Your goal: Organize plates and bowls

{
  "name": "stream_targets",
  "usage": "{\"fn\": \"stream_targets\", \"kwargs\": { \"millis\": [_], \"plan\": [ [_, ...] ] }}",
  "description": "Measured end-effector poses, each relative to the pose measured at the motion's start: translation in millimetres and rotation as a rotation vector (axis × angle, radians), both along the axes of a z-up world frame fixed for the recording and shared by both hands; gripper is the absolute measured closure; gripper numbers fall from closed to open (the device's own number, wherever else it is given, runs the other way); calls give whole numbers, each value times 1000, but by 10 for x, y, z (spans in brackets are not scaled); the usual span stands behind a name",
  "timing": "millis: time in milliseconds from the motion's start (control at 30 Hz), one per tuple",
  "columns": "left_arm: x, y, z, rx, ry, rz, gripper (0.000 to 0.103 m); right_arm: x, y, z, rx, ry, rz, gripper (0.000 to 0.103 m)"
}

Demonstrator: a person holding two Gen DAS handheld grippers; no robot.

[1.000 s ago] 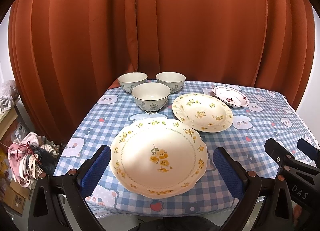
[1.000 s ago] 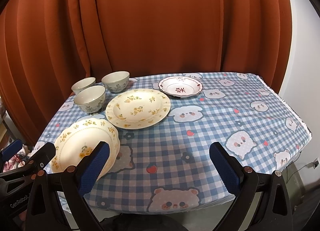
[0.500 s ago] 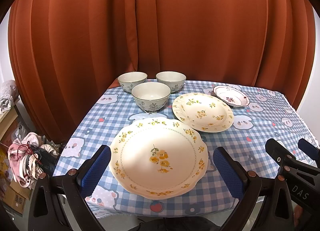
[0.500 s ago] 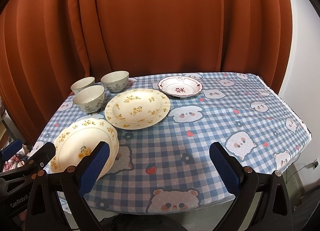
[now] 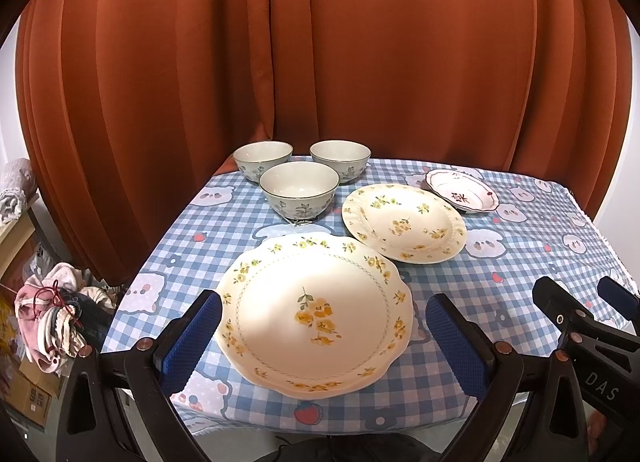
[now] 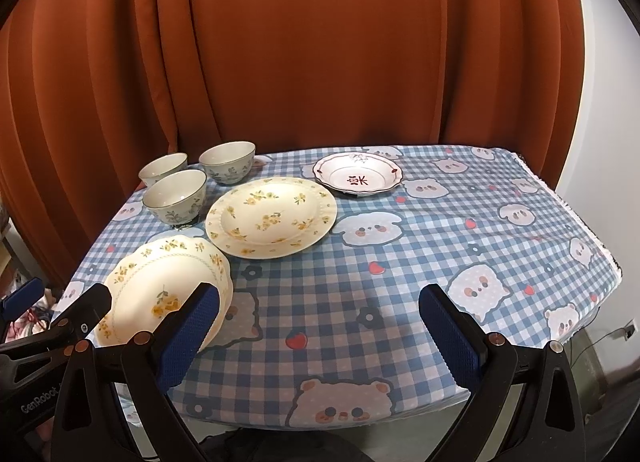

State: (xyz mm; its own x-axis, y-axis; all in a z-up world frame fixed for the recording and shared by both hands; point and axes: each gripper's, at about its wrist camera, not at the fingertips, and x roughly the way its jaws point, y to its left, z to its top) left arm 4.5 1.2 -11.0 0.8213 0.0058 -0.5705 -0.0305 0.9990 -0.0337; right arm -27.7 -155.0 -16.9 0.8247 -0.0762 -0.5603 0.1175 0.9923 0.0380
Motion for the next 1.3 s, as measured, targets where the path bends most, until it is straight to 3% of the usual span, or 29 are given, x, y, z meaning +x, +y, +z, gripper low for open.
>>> {"fn": "stream_targets", "kwargs": {
  "millis": [200,333,367,533,567,733,1000,1200,1300],
  "plan": [
    [63,32,-126,21,-6,29,1,35,37,-16,-2,25,15,2],
    [82,113,-72,110,-82,48,1,125,133,-38,-6,55,33,2],
    [91,136,-39,110,-109,53,1,161,163,-34,-8,62,36,2],
    [262,248,-88,56,-25,55,2,325,283,-77,-4,98,41,2],
    [317,288,-93,23,-40,55,2,370,308,-98,-1,108,43,2],
    [584,455,-128,2,0,59,4,630,451,-156,9,155,43,2],
    [1013,723,-384,-15,115,60,8,1071,791,-352,22,248,74,4],
    [1225,882,-747,6,372,31,15,1312,973,-575,33,336,81,8],
    [1294,893,-850,24,441,15,18,1395,1028,-680,32,374,73,11]
  ]
}}
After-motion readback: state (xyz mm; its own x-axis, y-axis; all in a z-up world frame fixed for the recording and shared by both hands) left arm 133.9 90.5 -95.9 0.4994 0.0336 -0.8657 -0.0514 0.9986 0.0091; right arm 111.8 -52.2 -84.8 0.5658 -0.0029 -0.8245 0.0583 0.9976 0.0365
